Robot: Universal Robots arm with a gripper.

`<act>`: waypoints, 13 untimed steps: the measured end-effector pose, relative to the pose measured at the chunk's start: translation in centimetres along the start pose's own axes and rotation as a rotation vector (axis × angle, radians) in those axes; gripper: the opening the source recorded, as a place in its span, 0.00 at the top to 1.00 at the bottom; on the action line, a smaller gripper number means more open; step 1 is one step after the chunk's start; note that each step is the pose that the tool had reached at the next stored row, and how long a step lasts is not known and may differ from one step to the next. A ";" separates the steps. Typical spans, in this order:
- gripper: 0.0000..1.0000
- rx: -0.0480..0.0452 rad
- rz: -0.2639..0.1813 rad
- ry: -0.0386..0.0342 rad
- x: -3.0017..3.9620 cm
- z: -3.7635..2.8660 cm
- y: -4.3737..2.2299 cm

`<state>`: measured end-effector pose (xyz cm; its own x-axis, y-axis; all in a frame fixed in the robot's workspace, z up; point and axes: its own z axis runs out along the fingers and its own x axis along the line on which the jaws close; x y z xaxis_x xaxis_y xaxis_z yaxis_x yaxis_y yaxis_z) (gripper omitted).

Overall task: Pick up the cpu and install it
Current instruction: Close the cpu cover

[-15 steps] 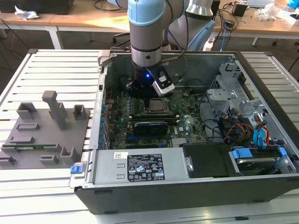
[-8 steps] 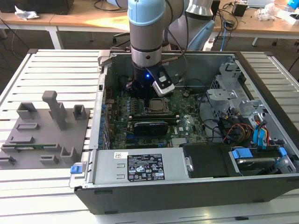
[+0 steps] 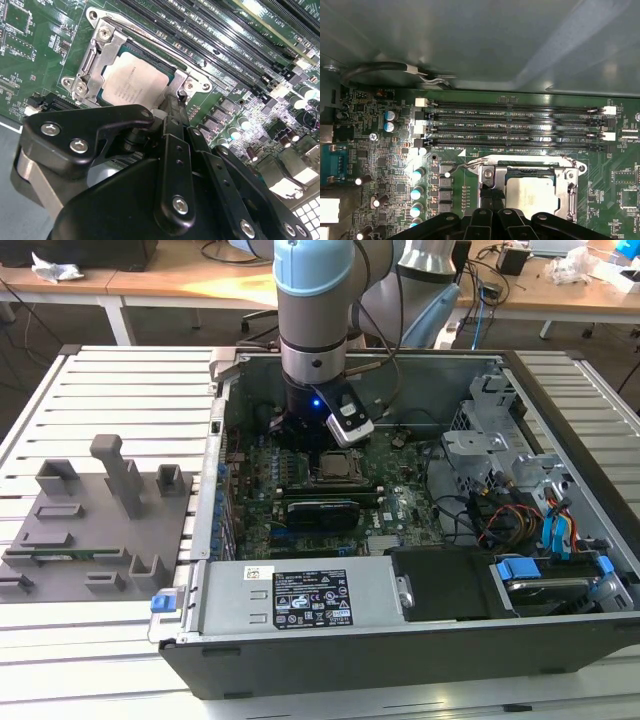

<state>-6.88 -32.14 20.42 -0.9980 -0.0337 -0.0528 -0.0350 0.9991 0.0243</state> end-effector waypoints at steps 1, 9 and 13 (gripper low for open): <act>0.89 -0.0001 0.000 -0.0001 0.00 0.02 -0.01; 0.89 0.0001 0.000 0.0000 0.01 0.14 -0.04; 0.89 -0.0004 0.000 0.0000 -0.01 -0.14 -0.02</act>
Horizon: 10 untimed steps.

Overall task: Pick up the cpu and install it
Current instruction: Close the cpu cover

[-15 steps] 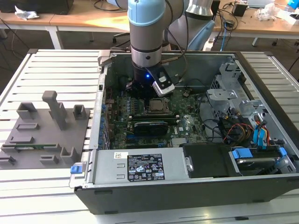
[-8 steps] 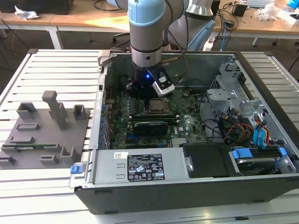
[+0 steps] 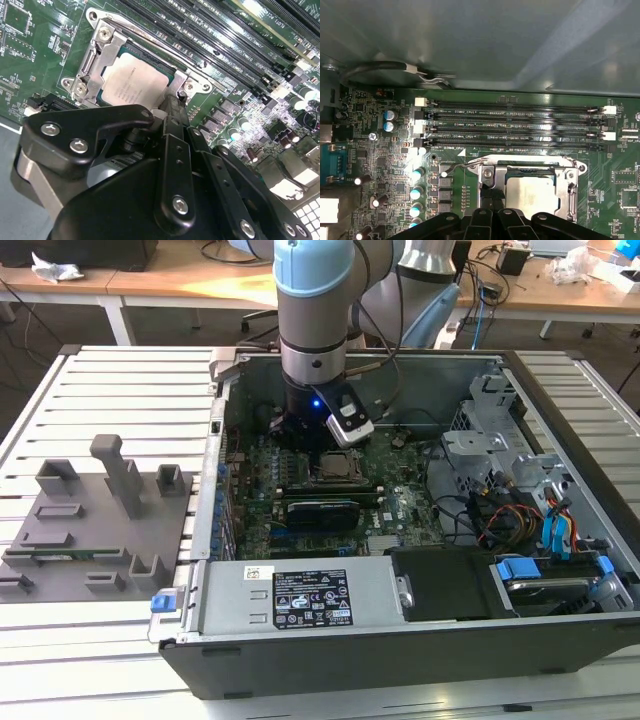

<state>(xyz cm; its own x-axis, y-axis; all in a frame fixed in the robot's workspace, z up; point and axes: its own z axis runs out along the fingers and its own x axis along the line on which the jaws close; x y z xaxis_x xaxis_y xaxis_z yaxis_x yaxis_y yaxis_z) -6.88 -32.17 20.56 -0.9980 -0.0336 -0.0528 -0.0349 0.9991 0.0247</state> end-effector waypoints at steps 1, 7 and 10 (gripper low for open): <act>0.89 0.0002 0.000 -0.0001 -0.01 -0.11 0.00; 0.89 0.0003 0.000 -0.0002 -0.08 -1.45 0.03; 0.89 0.0004 0.000 -0.0001 -0.13 -2.42 0.05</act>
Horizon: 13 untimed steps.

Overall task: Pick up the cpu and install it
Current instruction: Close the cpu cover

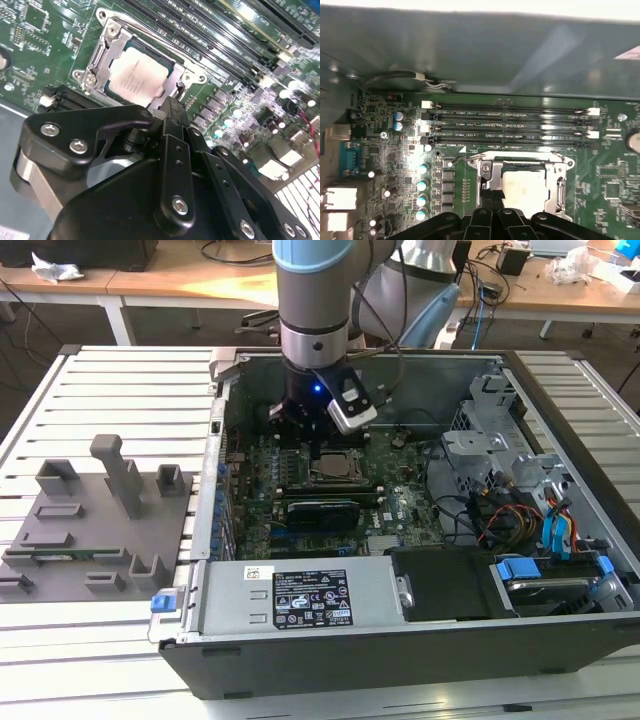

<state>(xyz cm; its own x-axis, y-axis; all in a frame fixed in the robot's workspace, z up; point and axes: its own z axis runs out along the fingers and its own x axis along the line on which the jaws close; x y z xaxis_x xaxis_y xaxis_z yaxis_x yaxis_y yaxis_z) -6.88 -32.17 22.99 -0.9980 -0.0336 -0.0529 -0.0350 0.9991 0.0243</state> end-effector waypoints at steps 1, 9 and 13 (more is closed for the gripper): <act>0.89 0.0000 0.000 0.0000 -0.02 -0.30 0.01; 0.89 -0.0002 0.000 -0.0007 -0.11 -1.96 0.05; 0.89 0.0000 0.000 -0.0005 -0.72 -1.94 0.03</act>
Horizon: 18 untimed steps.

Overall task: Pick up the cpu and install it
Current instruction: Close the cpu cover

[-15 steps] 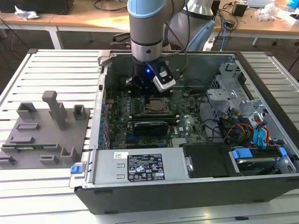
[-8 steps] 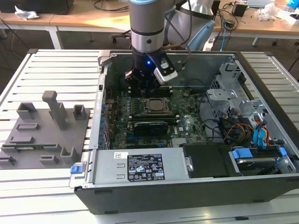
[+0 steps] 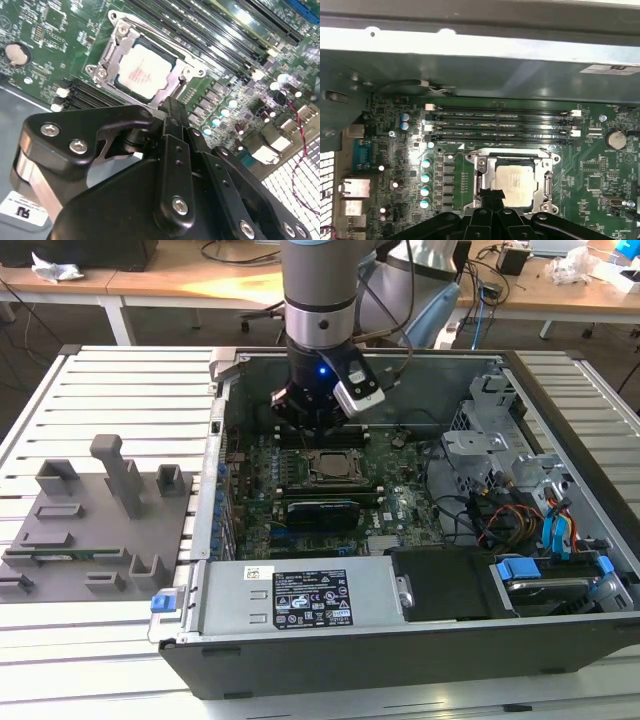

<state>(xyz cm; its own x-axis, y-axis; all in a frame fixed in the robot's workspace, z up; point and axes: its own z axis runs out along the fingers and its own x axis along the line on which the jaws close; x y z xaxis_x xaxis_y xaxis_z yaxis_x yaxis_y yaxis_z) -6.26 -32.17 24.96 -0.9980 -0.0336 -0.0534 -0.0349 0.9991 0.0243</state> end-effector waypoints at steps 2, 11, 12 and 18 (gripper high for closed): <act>0.89 0.0000 0.000 -0.0001 -0.67 0.04 -0.02; 0.89 0.0000 0.000 -0.0001 -2.76 0.15 -0.10; 0.89 0.0001 0.000 0.0000 -3.07 0.16 -0.11; 0.89 0.0001 0.002 -0.0001 -3.18 0.18 -0.39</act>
<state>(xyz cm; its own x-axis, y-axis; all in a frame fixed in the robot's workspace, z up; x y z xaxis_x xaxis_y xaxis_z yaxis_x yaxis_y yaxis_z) -3.06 -32.45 24.94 -0.9981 -0.0315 -0.0535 -0.0328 0.9992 0.0244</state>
